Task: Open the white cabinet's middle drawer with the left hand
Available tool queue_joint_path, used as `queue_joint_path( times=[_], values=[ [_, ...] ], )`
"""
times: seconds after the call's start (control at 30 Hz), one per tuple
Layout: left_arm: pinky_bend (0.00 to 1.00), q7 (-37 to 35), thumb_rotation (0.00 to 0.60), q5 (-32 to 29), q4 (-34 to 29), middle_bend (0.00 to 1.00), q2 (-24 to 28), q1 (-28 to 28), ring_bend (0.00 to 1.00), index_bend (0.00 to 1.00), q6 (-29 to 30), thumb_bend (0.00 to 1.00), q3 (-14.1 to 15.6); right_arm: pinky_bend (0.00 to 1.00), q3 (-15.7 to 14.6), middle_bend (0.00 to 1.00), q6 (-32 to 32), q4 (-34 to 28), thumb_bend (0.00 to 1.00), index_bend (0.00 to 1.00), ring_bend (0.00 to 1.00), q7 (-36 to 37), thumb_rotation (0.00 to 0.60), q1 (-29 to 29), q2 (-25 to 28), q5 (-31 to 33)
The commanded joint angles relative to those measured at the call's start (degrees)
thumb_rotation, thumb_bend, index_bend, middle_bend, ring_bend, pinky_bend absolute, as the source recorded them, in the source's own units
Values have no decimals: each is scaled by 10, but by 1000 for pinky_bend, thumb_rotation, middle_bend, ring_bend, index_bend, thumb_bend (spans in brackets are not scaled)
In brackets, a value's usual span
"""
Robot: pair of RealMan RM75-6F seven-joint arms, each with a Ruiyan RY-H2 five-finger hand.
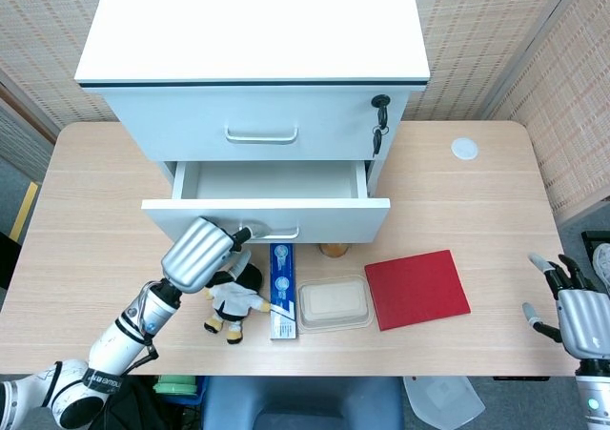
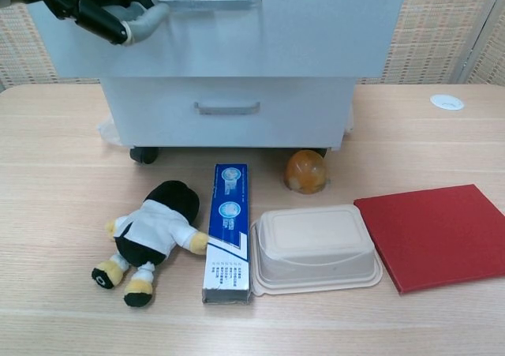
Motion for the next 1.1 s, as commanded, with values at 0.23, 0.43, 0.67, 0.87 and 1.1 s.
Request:
queue_joint_path(
  times=[0.23, 0.43, 0.67, 0.87, 1.1],
  values=[
    [1000, 4, 600, 15, -24, 935, 10, 12, 1000, 311, 8, 580, 10, 320, 0, 251, 0, 1, 275, 162, 195, 1, 600, 0, -1, -1],
    [1000, 11, 600, 27, -34, 935, 15, 18, 1000, 313, 10, 580, 17, 320, -1, 251, 0, 1, 275, 162, 195, 0, 600, -1, -1, -1],
    [1000, 17, 600, 35, -46, 935, 22, 27, 1000, 314, 14, 580, 23, 320, -1, 250, 0, 1, 274, 162, 195, 1, 600, -2, -1, 0],
    [1000, 27, 600, 42, -59, 935, 27, 38, 1000, 315, 23, 580, 29, 320, -1, 250, 1, 1, 275, 162, 195, 1, 600, -2, -2, -1],
    [1000, 43, 600, 51, -75, 935, 31, 48, 1000, 318, 28, 580, 36, 320, -1, 251, 0, 4, 275, 162, 195, 3, 600, -2, -3, -2]
  ],
)
